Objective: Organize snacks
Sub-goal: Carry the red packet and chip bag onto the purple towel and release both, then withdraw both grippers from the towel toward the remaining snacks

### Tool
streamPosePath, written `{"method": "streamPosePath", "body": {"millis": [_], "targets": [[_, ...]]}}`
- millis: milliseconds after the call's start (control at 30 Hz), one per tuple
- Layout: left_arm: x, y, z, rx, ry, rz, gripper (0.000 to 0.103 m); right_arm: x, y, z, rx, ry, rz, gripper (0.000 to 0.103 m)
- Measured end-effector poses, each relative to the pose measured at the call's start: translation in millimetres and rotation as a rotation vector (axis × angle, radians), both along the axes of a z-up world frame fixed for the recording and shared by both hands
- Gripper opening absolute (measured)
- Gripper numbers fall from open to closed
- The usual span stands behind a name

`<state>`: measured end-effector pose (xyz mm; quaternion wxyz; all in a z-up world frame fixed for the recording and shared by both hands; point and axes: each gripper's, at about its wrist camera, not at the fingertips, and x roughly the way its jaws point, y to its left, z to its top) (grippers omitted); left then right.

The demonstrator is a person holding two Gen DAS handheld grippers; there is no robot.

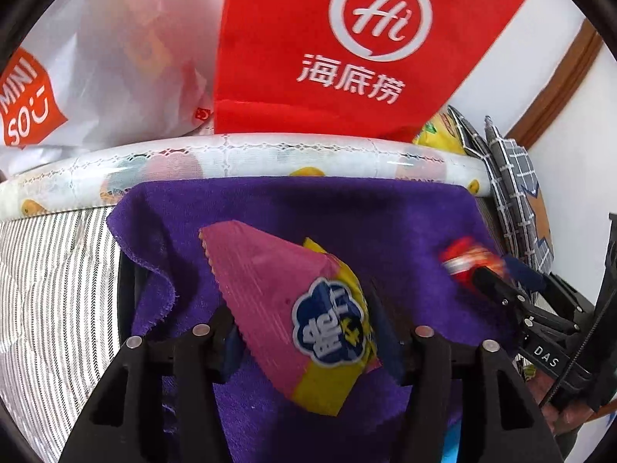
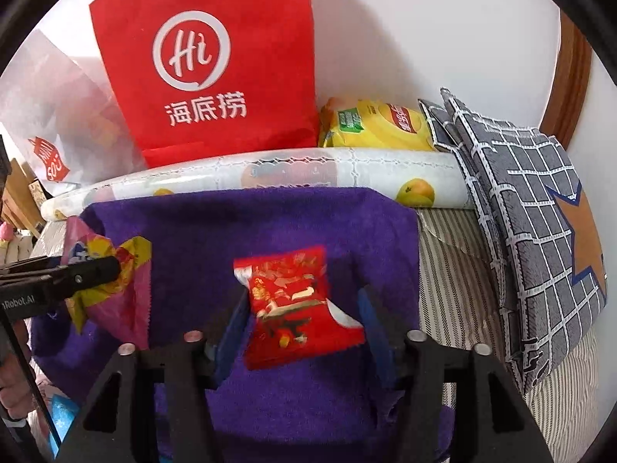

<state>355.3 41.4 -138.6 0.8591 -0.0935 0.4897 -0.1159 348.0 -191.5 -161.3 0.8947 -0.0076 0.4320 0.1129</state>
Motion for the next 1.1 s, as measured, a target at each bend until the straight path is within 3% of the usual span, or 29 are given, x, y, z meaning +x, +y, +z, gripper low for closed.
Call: {"method": "streamPosePath", "body": {"millis": [67,167,433,667,867,1100], "targets": [[-2.0,-2.9,5.3,0.019,-0.011,-0.001,0.073,-3.3,0.9,6.0,0.003,-0.020,0.000,0.077],[-7.5,-5.2,16.0,0.029,-0.036,-0.003,0.083,-11.3,3.3,17.2,-0.011,-0.051,0.003,0.079],[-26.2,-18.0,52.1,0.031,-0.096,-0.039,0.085,-43.4,-2.5,49.3,-0.042,-0.059,-0.053,0.087],[-59.4,-28.8,92.9,0.097,-0.185,-0.012,0.090,-90.9,-17.6,74.9,-0.143,-0.106,-0.140,0.095],[-95.7,-25.8,101.2,0.109,-0.183,0.014,0.092,-132.1,-37.6,84.4,-0.107,-0.134,-0.169,0.095],[-147.5,-19.7,105.0,0.121,-0.242,0.026,0.092,-160.7,-53.3,82.8,-0.108,-0.165,-0.196,0.095]]}}
